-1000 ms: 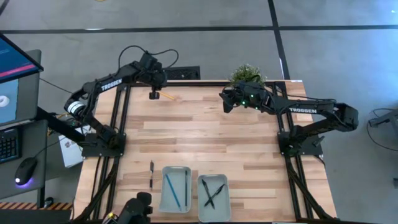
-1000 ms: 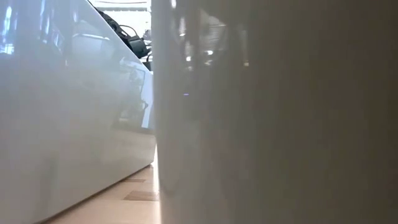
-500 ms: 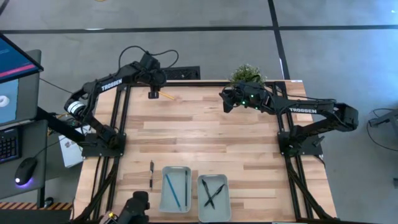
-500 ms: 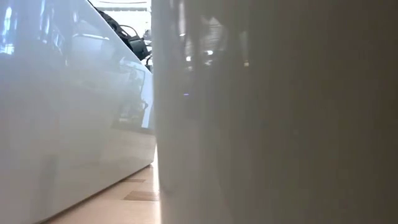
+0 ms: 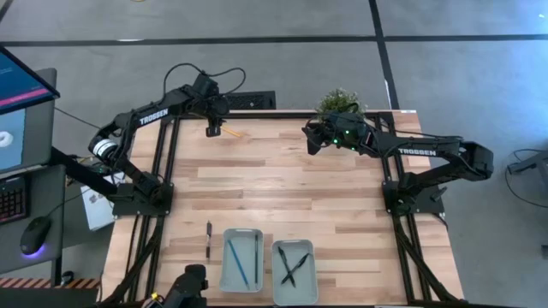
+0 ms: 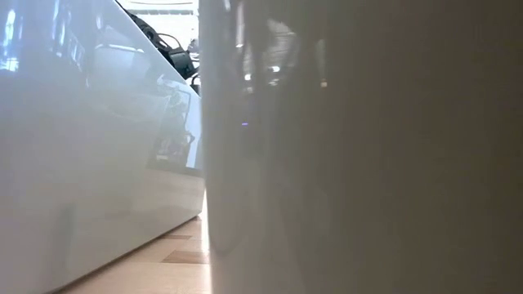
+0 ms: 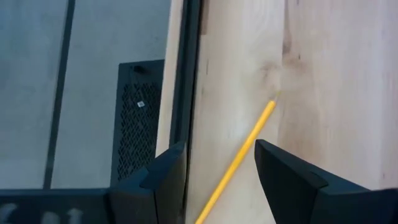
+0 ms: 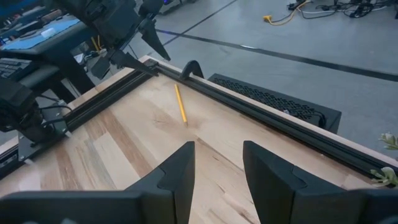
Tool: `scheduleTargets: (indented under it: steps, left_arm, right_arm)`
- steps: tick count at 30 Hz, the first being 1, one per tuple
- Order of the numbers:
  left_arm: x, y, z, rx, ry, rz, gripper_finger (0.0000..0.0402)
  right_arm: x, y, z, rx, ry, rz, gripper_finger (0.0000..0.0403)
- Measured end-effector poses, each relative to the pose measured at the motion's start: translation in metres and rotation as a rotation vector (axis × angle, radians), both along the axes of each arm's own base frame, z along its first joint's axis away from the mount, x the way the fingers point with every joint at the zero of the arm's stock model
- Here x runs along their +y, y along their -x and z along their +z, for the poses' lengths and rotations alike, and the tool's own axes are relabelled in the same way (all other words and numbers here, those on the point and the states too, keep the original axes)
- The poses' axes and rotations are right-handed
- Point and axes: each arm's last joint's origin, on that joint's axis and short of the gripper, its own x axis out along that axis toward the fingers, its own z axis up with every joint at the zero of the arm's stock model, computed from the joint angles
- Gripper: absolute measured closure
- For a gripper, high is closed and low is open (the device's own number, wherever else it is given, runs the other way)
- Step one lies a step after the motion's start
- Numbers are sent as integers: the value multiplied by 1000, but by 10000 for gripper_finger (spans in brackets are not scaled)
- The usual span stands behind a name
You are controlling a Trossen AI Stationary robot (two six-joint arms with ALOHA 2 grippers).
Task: Sort pens & pencils
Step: Put the yellow pencil into the left gray bin
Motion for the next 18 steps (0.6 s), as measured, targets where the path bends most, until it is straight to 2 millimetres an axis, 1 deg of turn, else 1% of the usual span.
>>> scheduleTargets:
  steps: [5, 14, 18]
  left_arm:
    - [-5, -2, -1, 62, -34, -123, 220]
    - [-12, -11, -2, 64, -35, -163, 223]
    - [-9, -17, -15, 88, 9, -154, 224]
  right_arm:
    - [0, 0, 0, 7, 11, 4, 246]
    - [0, 0, 0, 12, 19, 8, 246]
    - [0, 0, 0, 12, 19, 8, 246]
